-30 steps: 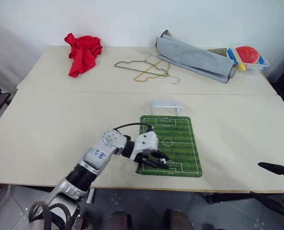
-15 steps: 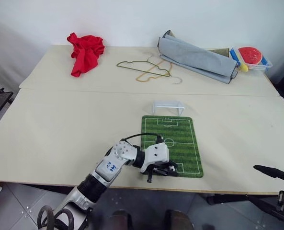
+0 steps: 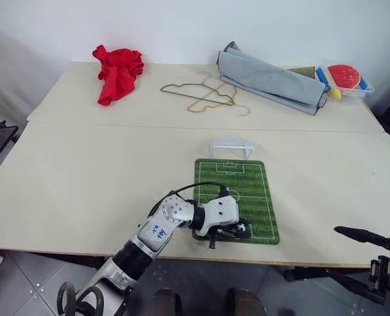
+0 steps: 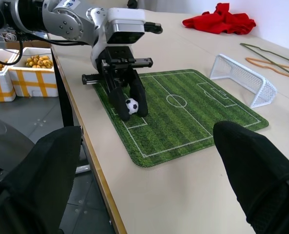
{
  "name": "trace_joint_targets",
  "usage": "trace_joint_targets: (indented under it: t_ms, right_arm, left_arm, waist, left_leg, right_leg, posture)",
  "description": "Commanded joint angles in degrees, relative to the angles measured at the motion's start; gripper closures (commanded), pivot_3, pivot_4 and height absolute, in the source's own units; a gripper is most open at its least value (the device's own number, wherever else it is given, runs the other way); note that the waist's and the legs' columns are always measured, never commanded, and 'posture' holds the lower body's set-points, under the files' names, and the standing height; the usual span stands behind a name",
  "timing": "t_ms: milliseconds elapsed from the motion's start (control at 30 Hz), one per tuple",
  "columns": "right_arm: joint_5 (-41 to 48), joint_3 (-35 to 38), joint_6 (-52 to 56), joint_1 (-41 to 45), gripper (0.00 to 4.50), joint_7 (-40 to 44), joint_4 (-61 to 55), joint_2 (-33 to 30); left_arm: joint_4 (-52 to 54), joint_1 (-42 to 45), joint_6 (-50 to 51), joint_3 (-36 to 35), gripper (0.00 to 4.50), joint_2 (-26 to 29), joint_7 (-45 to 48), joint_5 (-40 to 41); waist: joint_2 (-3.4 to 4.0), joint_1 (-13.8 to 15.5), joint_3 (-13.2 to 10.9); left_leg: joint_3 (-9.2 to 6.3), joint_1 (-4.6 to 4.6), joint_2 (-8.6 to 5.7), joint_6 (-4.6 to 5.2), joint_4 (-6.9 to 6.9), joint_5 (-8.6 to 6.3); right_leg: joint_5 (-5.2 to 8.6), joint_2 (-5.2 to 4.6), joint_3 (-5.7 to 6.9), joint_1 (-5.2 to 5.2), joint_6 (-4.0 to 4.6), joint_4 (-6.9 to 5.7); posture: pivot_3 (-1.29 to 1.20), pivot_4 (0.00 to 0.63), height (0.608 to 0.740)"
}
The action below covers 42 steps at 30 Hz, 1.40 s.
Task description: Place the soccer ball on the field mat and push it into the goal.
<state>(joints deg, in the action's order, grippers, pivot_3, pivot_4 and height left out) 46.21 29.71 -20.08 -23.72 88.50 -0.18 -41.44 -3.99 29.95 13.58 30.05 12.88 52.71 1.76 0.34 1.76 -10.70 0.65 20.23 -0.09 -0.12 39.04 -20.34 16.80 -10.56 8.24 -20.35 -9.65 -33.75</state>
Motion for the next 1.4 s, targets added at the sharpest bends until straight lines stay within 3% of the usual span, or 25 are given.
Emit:
trace_joint_targets:
  t_ms: [33, 167, 467, 733, 933, 1067, 1233, 1333, 1400]
  right_arm:
    - [-0.1, 1.0, 0.7, 0.0, 0.00, 0.2, -2.2, 0.8]
    - [-0.6, 1.0, 1.8, 0.4, 0.00, -0.9, -3.8, 1.1]
    - [-1.5, 0.8, 5.9, -0.1, 0.00, -5.5, -10.3, 1.3]
    - [-1.9, 0.5, 10.3, -0.4, 0.00, -9.3, -15.7, 1.4]
    - [-2.1, 0.6, 11.9, -0.5, 0.00, -9.7, -16.5, 1.5]
    - [-2.2, 0.8, 11.5, -0.1, 0.00, -8.4, -14.8, 1.5]
    - [-2.4, 1.1, 8.4, 2.8, 0.00, -4.9, -9.2, 2.3]
    - [-2.9, 0.9, 5.9, 5.0, 0.00, -1.5, -4.0, 2.5]
    - [-3.1, 0.9, 4.9, 6.2, 0.00, 0.0, -1.3, 2.5]
  left_arm:
    - [0.6, 0.2, -0.5, -0.7, 3.64, 0.0, 0.4, 0.2]
    - [0.6, 0.1, 0.4, -0.7, 3.64, 0.3, 1.4, 0.7]
    - [1.1, -0.4, -0.3, -0.5, 1.01, 0.1, 2.6, 0.9]
    - [1.1, -0.3, -3.0, -1.7, 1.01, -0.2, 2.9, 2.0]
    - [4.6, -0.9, -4.2, -4.9, 1.01, 1.7, 8.9, 8.2]
    - [8.4, -1.1, -2.3, -10.9, 1.01, 6.0, 13.6, 15.1]
    - [12.9, -5.0, -4.1, -18.9, 1.01, 15.8, 18.8, 19.9]
    - [18.2, -12.4, -3.2, -20.9, 1.62, 21.1, 19.7, 21.2]
    - [21.1, -16.8, -3.3, -20.9, 2.28, 23.4, 19.6, 20.7]
  waist:
    - [0.00, 0.0, 0.0]
    - [0.01, 0.0, 0.0]
    - [0.01, 0.0, 0.0]
    - [0.01, 0.1, 0.0]
    - [0.01, 0.1, 0.0]
    - [0.02, -0.1, 0.0]
    - [0.09, -0.4, 0.0]
    - [0.13, -0.4, 0.0]
    - [0.11, -0.4, 0.0]
  left_leg:
    - [0.00, 0.00, 0.00, 0.00, 0.00, 0.00]
    - [0.00, 0.00, 0.00, 0.00, 0.00, 0.00]
    - [0.00, 0.00, 0.00, 0.00, 0.02, 0.00]
    - [-0.01, 0.01, 0.00, 0.00, 0.02, 0.00]
    - [-0.01, 0.01, 0.00, 0.00, 0.02, 0.00]
    - [-0.02, 0.00, 0.01, 0.00, 0.02, 0.00]
    - [-0.02, -0.02, 0.02, 0.00, 0.02, 0.00]
    - [0.00, -0.04, 0.02, 0.01, -0.01, -0.02]
    - [0.00, -0.02, 0.02, 0.03, 0.01, -0.04]
  right_leg:
    - [0.00, 0.00, 0.00, 0.00, 0.00, 0.00]
    - [0.00, 0.00, 0.00, 0.00, 0.00, -0.01]
    - [0.00, 0.00, 0.00, 0.00, 0.00, -0.02]
    - [0.00, 0.00, 0.00, 0.00, 0.00, -0.01]
    - [0.00, 0.00, 0.00, 0.00, 0.00, -0.01]
    - [0.00, 0.01, 0.00, 0.00, 0.01, -0.03]
    - [-0.01, 0.01, -0.01, 0.00, 0.01, -0.04]
    - [-0.01, 0.01, -0.04, -0.01, 0.01, -0.03]
    - [-0.01, 0.01, -0.05, -0.01, 0.01, -0.01]
  posture:
    - [0.00, 0.150, 0.740]
    - [0.00, 0.150, 0.740]
    - [0.00, 0.150, 0.740]
    - [0.00, 0.150, 0.740]
    - [0.00, 0.150, 0.740]
    - [0.00, 0.150, 0.740]
    - [0.00, 0.150, 0.740]
    - [0.00, 0.150, 0.740]
    - [0.00, 0.150, 0.740]
